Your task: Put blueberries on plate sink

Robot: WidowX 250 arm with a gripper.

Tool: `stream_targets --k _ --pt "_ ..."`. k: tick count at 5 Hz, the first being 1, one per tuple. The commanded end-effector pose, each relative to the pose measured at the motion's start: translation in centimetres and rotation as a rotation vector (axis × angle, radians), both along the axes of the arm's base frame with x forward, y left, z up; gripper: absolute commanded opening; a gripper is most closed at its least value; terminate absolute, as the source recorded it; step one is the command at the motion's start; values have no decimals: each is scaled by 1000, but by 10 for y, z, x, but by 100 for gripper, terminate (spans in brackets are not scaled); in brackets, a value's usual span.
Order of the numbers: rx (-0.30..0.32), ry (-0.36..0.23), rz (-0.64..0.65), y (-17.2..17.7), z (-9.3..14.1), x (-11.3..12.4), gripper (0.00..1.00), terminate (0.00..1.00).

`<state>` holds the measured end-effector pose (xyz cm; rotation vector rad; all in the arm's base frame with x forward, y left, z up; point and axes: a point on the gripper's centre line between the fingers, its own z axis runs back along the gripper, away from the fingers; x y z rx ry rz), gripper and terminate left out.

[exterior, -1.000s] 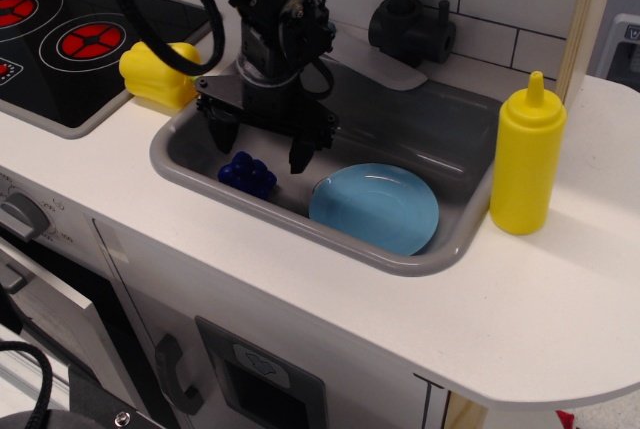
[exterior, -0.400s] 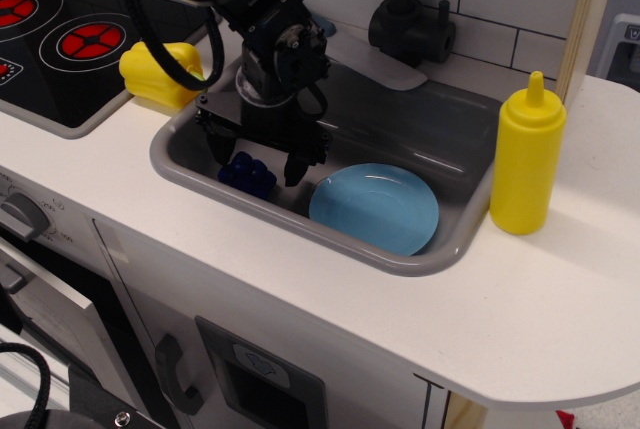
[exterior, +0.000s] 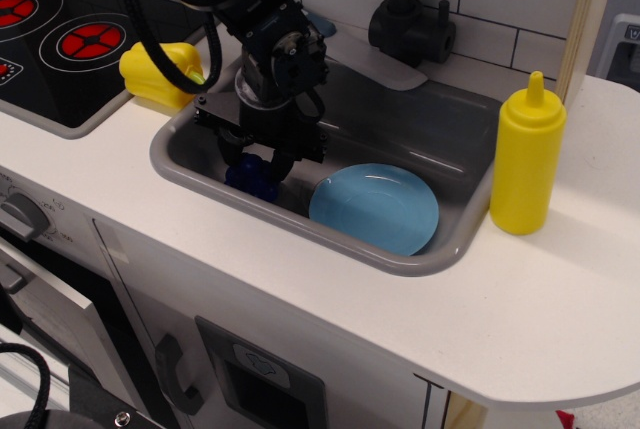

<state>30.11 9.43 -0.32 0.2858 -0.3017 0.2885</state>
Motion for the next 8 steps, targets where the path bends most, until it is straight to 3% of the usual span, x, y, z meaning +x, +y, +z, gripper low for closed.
stream_targets --k 1,4,5,6,7,8 --pt "20 -61 44 3 22 3 0 0" --pt "-49 -86 73 -30 55 2 0 0" --pt "-107 -69 80 -53 65 10 0 0" --pt "-138 -58 69 -76 59 19 0 0" --pt "-122 -93 47 -92 49 22 0 0" --pt "-119 -91 59 -92 45 24 0 0"
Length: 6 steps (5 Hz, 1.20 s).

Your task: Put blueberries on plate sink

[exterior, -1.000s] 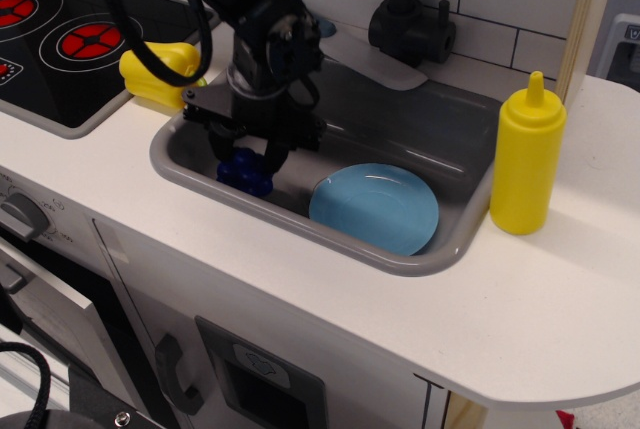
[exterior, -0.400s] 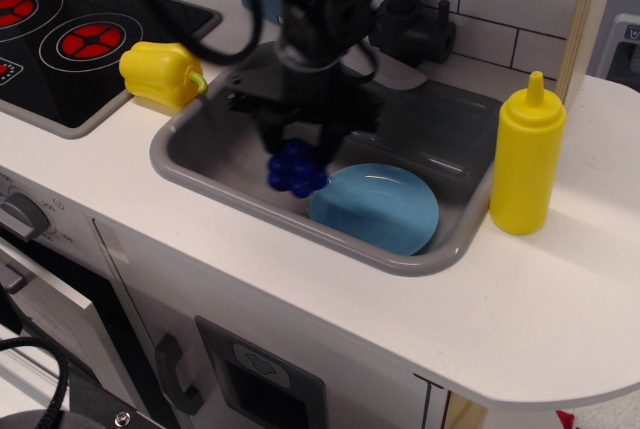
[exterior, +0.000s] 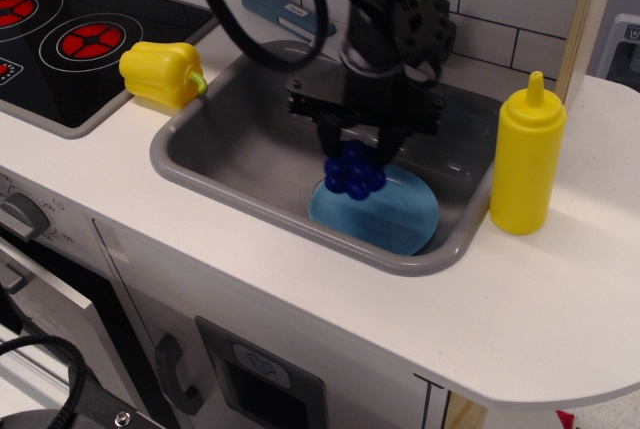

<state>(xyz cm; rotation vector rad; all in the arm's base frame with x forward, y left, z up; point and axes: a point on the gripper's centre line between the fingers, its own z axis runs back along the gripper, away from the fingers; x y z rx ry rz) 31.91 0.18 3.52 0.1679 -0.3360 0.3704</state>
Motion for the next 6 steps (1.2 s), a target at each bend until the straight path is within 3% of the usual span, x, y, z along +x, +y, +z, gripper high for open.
stream_targets --k 1,3,4,5,6 --pt "-3 -4 29 -1 6 9 100 0" --pt "-1 -21 52 3 18 18 100 0" --pt "-38 -65 85 8 52 17 100 0" --pt "20 -45 86 16 82 12 100 0" --pt "29 -86 103 29 106 7 100 0"
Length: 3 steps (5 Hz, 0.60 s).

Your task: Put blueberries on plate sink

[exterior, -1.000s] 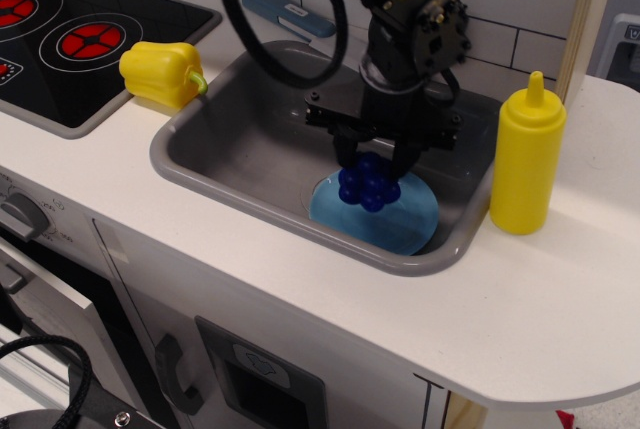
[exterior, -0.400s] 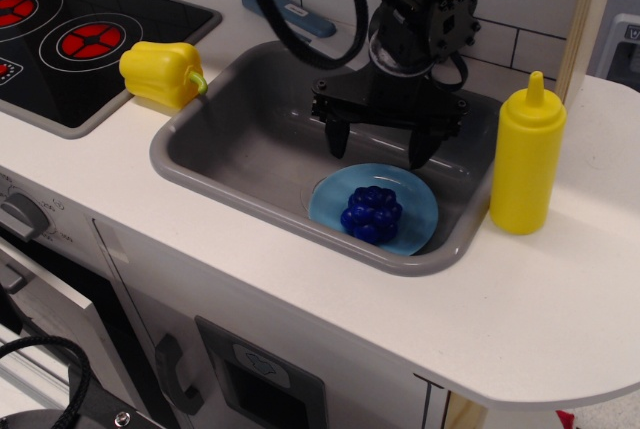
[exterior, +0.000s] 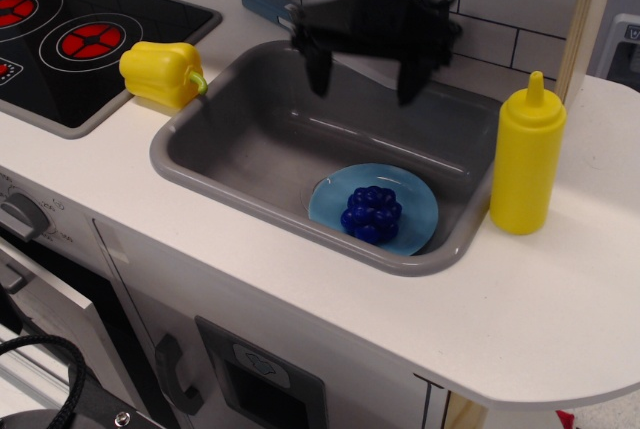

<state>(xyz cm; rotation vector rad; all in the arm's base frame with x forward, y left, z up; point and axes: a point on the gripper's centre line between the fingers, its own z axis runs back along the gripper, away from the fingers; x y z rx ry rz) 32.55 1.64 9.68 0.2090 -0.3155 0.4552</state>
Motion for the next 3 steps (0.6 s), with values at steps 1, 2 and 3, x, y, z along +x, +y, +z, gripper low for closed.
stream_targets --k 1,2,3 --pt "39 -68 -52 26 61 -1 100 0" --pt "39 -68 -52 26 61 -1 100 0" --pt "39 -68 -52 26 61 -1 100 100"
